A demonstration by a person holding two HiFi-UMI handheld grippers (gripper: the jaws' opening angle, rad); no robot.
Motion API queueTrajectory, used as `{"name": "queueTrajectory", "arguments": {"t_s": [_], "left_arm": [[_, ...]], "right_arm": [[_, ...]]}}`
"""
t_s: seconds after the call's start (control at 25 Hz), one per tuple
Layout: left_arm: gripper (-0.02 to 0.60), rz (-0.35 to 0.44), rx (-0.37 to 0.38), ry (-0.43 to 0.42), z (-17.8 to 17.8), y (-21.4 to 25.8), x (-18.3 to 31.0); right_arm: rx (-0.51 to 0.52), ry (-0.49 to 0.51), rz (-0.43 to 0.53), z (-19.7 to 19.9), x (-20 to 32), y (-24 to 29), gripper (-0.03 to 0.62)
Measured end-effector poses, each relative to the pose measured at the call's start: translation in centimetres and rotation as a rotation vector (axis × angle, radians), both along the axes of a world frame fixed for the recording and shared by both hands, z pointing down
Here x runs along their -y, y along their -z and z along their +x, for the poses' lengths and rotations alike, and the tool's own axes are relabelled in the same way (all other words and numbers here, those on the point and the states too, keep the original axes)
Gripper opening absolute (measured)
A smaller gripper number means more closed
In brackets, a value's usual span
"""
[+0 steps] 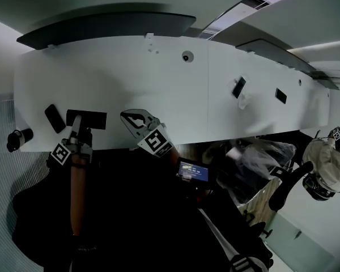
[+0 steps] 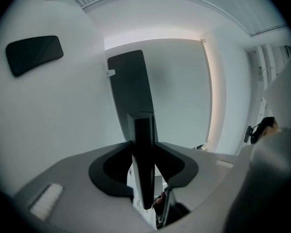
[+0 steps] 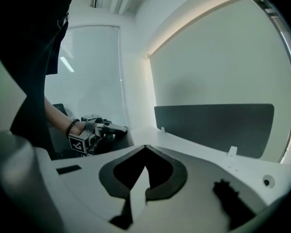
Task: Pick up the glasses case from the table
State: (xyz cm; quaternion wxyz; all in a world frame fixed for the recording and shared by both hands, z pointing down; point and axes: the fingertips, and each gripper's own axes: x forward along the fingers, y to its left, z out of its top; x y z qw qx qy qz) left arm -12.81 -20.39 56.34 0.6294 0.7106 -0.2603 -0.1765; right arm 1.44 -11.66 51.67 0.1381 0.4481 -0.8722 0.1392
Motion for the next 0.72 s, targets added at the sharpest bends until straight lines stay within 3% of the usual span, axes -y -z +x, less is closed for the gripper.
{"name": "queueTrajectory", "arguments": {"t_s": [0.36,0.72], "left_arm": [[0.144,-0.001,0.011,-0.108,5.7,-0.6,-1.8],[0.144,-0.017,0.016,-0.161,12.5,-2.7,-4.7]], "right_arm": [[-0.035,-0.002,0.0,1.9,-3.3,-0.7,0.006],[0.031,-0.152,-0.03,9.0,-8.1,-1.7,0.006]]}}
